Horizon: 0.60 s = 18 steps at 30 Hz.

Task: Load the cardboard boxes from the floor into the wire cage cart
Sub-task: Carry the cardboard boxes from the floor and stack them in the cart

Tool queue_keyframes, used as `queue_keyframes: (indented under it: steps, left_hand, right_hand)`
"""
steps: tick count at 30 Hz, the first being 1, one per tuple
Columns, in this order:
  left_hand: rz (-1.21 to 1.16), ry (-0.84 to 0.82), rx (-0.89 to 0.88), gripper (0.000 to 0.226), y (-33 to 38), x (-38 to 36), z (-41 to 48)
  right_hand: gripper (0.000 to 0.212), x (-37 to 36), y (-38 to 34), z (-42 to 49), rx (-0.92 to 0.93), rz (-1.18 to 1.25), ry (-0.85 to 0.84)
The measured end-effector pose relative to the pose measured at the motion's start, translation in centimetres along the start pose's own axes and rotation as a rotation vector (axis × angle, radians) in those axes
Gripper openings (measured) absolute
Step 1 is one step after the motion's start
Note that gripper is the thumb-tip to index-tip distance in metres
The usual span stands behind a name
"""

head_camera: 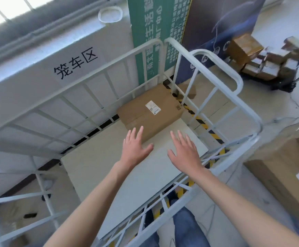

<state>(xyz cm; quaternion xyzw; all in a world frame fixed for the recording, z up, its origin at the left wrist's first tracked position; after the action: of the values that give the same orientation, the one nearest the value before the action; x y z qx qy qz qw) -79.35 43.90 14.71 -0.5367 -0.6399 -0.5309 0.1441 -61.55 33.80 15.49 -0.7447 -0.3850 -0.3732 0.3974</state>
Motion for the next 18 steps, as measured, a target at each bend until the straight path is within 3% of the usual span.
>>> queue_keyframes:
  steps: [8, 18]
  left_hand:
    - [0.022, -0.135, -0.359, 0.084, 12.9, -3.0, -7.6]
    - [0.059, -0.375, -0.769, 0.086, 34.1, -15.4, -13.7]
  right_hand:
    - [0.072, 4.8, 6.0, -13.3, -0.327, 0.213, 0.293]
    - [0.072, 9.4, 22.9, -26.9, -0.653, 0.352, 0.553]
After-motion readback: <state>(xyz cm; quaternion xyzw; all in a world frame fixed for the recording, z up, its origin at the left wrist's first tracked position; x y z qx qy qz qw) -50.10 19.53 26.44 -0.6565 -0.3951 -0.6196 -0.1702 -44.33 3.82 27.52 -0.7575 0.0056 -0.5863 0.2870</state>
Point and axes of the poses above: each hand's wrist, its own z-axis towards the middle knuckle, its own x-axis out of the back of the hand, y = z × x, the point moved 2 cm from there along z, towards the middle knuckle, and after that the axes turned 4 degrees about -z, right-handed, at the moved point
